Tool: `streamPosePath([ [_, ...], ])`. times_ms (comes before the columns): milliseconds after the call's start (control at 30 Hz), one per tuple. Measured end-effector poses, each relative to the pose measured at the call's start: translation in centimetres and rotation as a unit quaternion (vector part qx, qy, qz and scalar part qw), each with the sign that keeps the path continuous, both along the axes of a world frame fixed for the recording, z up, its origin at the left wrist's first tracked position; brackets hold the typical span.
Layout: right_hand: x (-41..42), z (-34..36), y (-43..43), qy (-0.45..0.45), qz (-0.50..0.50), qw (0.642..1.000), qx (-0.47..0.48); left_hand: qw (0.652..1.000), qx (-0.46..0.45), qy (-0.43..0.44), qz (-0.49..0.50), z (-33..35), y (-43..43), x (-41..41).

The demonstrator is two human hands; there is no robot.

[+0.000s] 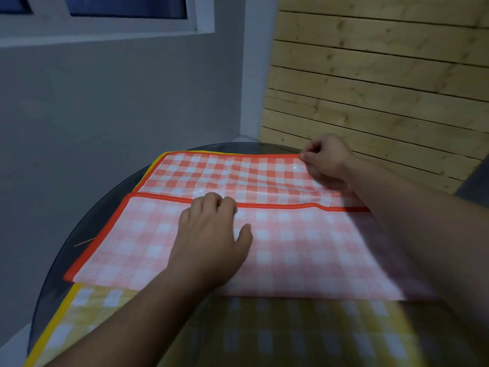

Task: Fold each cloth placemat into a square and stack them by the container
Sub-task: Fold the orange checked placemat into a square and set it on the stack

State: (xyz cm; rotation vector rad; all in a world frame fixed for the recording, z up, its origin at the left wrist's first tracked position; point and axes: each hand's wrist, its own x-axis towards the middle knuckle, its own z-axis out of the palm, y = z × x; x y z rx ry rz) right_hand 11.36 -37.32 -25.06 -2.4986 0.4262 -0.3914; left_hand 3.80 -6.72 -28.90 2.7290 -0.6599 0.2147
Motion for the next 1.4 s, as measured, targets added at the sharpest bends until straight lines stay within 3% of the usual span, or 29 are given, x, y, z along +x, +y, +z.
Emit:
streamPosePath([
  [300, -4.2, 6.1, 3.3, -0.074, 0.052, 0.995, -0.03, 0.999, -0.003, -0.045, -0.009, 0.6, 0.5, -0.9],
  [400, -7.4, 7.5, 4.7, -0.068, 0.056, 0.995, -0.053, 0.995, 0.046, -0.086, -0.023, 1.3, 0.5, -1.6],
  [567, -13.1, 7.5, 7.0, -0.055, 0.034, 0.995, -0.076, 0.991, 0.09, -0.08, -0.058, 2.6, 1.0, -2.7],
  [667, -16.7, 7.4, 8.8, -0.04, 0.029, 0.994, -0.096, 0.985, 0.037, -0.121, -0.119, 3.6, 1.9, -4.4],
  [800, -20.6, 6.2, 10.5, -0.033, 0.046, 0.994, -0.095, 0.949, -0.025, -0.189, -0.251, 5.2, 3.1, -7.5],
  [933, -23.9, 3.8, 11.4, -0.007, 0.069, 0.993, -0.096, 0.934, -0.043, -0.22, -0.277, 5.2, 4.4, -9.2],
  [1067, -26.1, 1.2, 11.6, 0.02, 0.082, 0.994, -0.075, 0.965, 0.051, -0.117, -0.231, 4.4, 5.2, -8.7],
  [1200, -27.3, -0.2, 11.8, 0.01, 0.086, 0.995, -0.052, 0.968, 0.153, -0.034, -0.199, 3.0, 5.5, -6.9],
  [1400, -28.2, -1.7, 11.8, -0.009, 0.091, 0.995, -0.039, 0.961, 0.172, 0.034, -0.213, 2.5, 5.8, -6.4],
])
